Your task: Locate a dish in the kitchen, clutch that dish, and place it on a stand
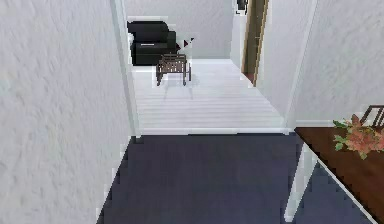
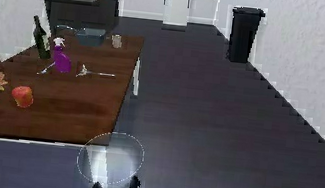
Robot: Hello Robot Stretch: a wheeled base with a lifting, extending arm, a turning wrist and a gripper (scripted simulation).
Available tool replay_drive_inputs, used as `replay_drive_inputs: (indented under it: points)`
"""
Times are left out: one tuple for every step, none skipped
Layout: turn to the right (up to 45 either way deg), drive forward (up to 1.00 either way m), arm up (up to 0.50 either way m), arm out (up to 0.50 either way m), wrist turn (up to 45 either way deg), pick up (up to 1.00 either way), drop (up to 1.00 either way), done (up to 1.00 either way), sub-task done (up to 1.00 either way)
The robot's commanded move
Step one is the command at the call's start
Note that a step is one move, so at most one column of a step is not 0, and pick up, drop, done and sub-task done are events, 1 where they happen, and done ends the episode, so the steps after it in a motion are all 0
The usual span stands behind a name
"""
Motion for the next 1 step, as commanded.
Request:
replay_drive_inputs:
  points:
    - [-3.0, 0.0, 0.0, 0.0, 0.0, 0.0, 0.0, 0.0, 0.0]
